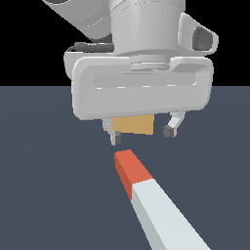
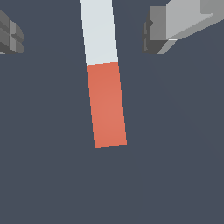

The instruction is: Insert the peg into the horizontal hole in a box.

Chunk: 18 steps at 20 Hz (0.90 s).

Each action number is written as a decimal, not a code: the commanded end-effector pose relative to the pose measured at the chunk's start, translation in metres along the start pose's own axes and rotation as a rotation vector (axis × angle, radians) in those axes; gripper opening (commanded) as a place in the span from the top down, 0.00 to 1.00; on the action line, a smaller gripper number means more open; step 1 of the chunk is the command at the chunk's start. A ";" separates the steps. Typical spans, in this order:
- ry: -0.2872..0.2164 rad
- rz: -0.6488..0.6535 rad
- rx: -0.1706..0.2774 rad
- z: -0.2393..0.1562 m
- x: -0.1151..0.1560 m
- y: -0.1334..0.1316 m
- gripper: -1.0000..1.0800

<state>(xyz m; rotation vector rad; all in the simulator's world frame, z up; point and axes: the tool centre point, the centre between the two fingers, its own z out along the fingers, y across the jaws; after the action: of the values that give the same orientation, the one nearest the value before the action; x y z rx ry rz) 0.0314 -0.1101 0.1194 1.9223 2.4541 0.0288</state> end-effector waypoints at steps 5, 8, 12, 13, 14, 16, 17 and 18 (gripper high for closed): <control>0.006 -0.063 0.017 0.030 -0.040 -0.003 0.04; 0.008 -0.083 0.023 0.039 -0.053 -0.003 0.04; 0.009 -0.099 0.028 0.047 -0.063 -0.002 0.04; 0.009 -0.102 0.028 0.048 -0.065 -0.002 0.04; 0.009 -0.103 0.029 0.049 -0.066 -0.002 0.04; 0.009 -0.105 0.029 0.050 -0.067 -0.002 0.04; 0.009 -0.105 0.029 0.050 -0.067 -0.002 0.04; 0.009 -0.104 0.029 0.049 -0.066 -0.001 0.04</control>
<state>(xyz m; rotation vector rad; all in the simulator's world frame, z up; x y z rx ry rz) 0.0466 -0.1754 0.0701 1.8083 2.5699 -0.0007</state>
